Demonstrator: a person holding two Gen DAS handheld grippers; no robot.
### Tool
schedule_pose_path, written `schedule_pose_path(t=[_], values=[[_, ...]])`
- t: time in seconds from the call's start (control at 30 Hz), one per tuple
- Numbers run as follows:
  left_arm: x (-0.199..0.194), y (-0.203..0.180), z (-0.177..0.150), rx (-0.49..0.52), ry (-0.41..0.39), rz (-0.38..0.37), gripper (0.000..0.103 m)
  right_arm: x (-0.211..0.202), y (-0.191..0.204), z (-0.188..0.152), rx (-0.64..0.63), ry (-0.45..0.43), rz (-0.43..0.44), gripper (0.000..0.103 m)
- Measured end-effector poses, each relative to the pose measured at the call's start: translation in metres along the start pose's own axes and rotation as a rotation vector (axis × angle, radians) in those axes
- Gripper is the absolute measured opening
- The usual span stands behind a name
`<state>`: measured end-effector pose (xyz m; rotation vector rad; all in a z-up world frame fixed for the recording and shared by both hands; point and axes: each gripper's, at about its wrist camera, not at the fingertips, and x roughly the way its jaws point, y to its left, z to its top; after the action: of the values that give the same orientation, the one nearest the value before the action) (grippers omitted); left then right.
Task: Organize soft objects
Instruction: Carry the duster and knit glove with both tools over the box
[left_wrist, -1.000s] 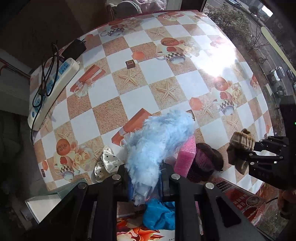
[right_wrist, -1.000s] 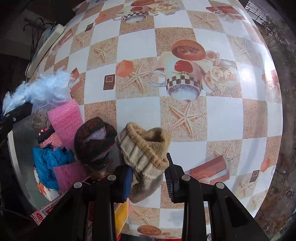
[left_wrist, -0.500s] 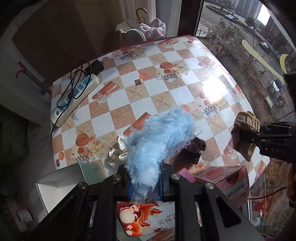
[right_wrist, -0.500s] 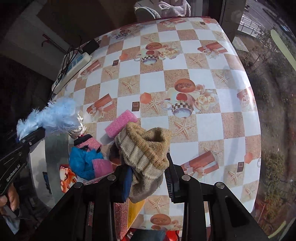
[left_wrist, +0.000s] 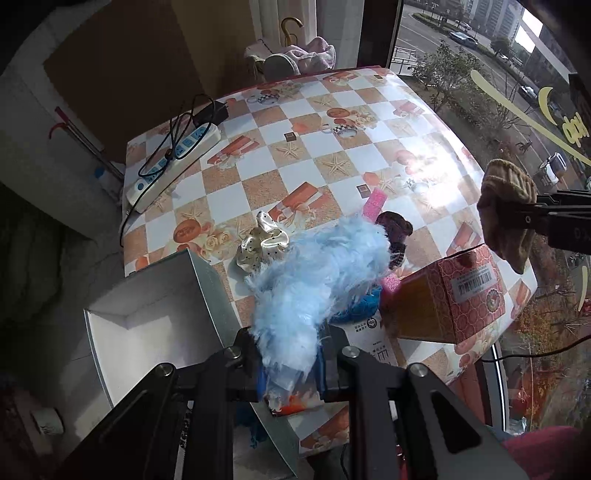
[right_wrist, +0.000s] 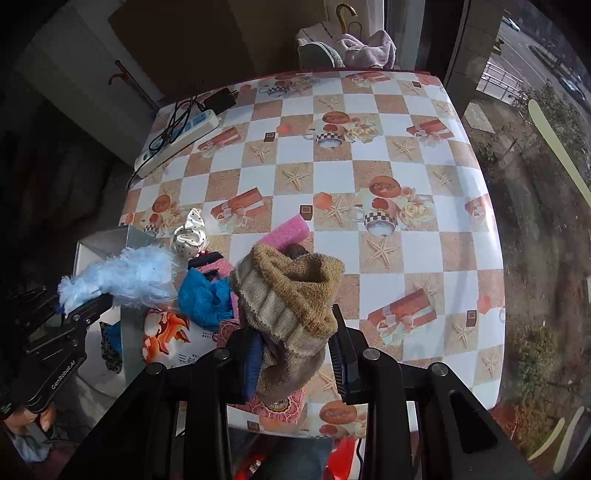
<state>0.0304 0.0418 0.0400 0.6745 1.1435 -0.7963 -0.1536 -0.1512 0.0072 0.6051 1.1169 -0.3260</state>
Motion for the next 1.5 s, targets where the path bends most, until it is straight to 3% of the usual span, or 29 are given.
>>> schedule_pose_path(t=[0.27,0.63,1.5], values=[[-0.005,0.025,-0.022,-0.031,-0.004,0.028,0.022,-0.004,0.053,-0.013,-0.097,0.003,0.025,0.033],[-0.012,0.057,-0.043,-0.124,-0.015,0.035,0.022,0.023,0.122,-0.034,-0.273,0.097,0.066,0.033],[-0.019,0.114,-0.082,-0.292,-0.019,0.053,0.022,0.04,0.192,-0.036,-0.451,0.142,0.062,0.033]])
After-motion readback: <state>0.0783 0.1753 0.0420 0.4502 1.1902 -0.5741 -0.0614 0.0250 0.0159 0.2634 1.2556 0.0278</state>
